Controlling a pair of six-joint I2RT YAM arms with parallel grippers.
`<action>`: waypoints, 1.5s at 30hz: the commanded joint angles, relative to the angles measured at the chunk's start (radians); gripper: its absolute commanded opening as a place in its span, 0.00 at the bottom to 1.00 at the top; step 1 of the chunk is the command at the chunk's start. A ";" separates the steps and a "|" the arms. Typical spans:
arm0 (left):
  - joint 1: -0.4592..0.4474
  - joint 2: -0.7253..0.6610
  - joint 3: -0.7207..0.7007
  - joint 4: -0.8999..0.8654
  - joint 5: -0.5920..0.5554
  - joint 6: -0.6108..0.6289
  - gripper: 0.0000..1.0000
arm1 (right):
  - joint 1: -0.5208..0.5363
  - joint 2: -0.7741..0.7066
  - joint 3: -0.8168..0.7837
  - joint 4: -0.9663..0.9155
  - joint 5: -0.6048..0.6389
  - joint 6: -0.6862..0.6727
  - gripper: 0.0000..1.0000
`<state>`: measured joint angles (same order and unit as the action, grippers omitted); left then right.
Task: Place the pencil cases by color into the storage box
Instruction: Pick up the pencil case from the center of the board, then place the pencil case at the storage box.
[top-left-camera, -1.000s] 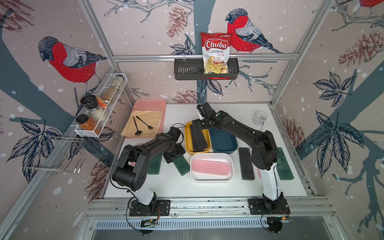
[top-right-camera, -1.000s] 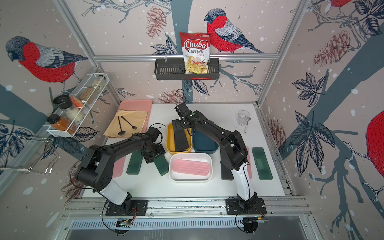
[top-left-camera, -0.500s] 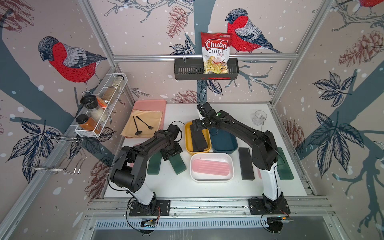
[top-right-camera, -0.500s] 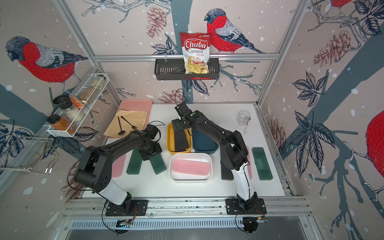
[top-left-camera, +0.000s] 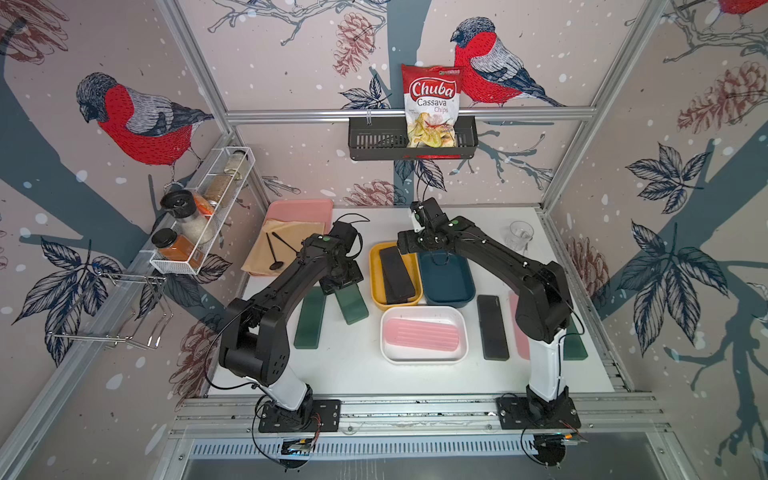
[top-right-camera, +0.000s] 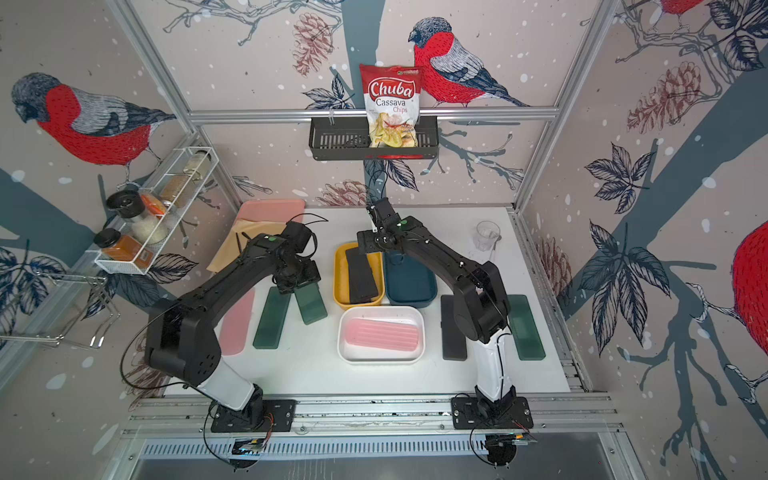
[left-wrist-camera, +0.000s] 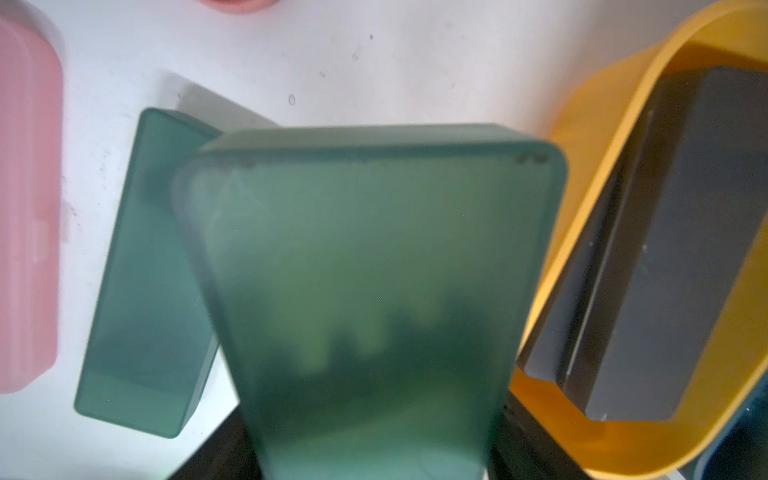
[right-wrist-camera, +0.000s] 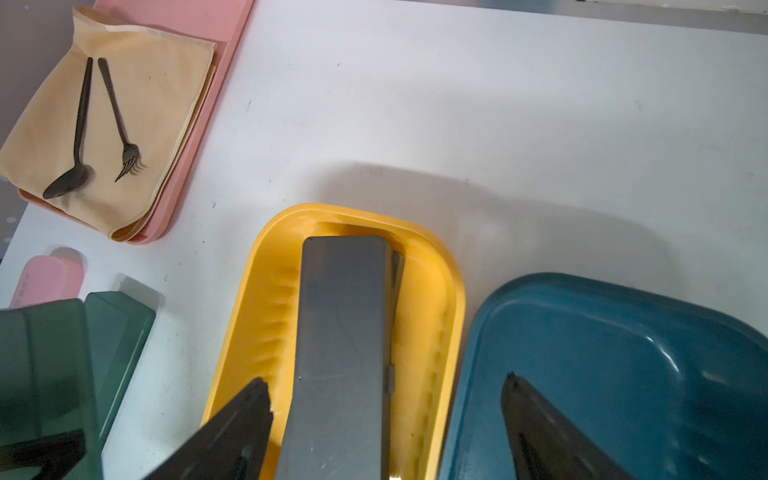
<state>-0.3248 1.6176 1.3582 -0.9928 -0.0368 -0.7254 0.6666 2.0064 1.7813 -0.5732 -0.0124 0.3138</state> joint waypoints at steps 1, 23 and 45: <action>0.003 0.011 0.072 -0.087 -0.006 0.048 0.65 | -0.026 -0.028 -0.029 0.033 -0.005 0.013 0.90; -0.174 0.352 0.651 -0.038 0.226 0.169 0.64 | -0.231 -0.198 -0.237 0.071 0.041 0.000 0.90; -0.303 0.631 0.844 0.166 0.446 0.105 0.64 | -0.364 -0.302 -0.350 0.065 0.036 -0.037 0.90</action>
<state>-0.6212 2.2345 2.1860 -0.9001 0.3660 -0.5995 0.3111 1.7203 1.4406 -0.5159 0.0177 0.2905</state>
